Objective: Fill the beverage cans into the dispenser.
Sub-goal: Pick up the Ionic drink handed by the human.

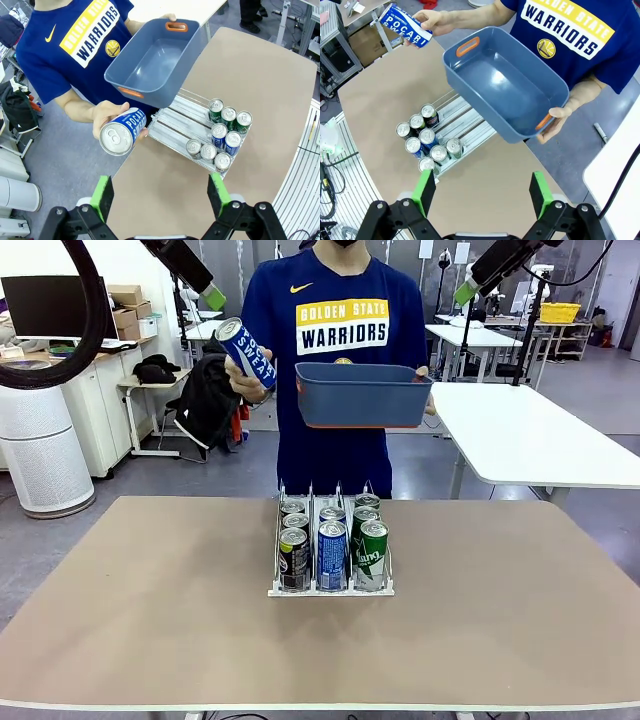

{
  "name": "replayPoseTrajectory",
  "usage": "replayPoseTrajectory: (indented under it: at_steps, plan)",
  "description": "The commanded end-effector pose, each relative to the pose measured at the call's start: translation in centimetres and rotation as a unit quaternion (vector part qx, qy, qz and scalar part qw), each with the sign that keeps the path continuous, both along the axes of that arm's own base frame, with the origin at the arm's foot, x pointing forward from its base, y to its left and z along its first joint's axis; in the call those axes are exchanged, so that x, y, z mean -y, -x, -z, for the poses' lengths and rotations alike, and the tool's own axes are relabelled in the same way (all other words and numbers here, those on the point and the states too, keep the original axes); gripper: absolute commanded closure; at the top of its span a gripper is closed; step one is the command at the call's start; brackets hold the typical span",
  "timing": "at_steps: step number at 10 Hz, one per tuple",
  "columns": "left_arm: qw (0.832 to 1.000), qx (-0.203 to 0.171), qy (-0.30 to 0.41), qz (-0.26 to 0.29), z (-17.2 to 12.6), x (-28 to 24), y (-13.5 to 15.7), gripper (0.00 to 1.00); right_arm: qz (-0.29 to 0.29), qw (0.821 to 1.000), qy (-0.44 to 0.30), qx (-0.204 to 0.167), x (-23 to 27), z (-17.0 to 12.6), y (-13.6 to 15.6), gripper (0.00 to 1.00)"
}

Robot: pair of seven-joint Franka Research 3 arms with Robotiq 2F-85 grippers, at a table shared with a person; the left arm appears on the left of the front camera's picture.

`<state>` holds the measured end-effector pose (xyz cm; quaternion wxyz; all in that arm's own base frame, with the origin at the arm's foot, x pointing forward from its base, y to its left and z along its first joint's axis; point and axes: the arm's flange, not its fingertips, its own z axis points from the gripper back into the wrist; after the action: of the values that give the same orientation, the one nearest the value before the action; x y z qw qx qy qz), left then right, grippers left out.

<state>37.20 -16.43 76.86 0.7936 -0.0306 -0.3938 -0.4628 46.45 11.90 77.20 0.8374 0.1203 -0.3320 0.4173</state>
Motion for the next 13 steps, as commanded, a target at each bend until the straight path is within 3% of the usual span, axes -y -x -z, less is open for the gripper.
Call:
replayPoseTrajectory:
  at_steps: [1, 8, 9, 11, 13]
  plan:
    - [1.000, -0.001, -0.001, -0.002, 0.2, -0.1, 0.0, 0.00, 0.000, 1.000, -0.001, 0.001, 0.1, -0.1, 0.1, 0.00]
    - [1.000, 0.000, 0.000, 0.000, 0.0, 0.0, 0.0, 0.00, 0.000, 1.000, -0.001, 0.001, 0.1, -0.1, 0.1, 0.00]
    - [1.000, -0.001, 0.008, -0.025, 0.2, -0.4, -0.6, 0.00, 0.000, 1.000, -0.001, 0.001, 0.1, -0.1, 0.1, 0.00]
    - [1.000, -0.018, 0.002, -0.008, 0.8, -0.8, -1.5, 0.00, 0.000, 1.000, -0.001, 0.001, 0.1, -0.1, 0.1, 0.00]
    - [1.000, -0.010, -0.006, -0.007, 1.2, -1.2, -2.6, 0.00, 0.000, 1.000, -0.001, 0.001, 0.1, -0.1, 0.1, 0.00]
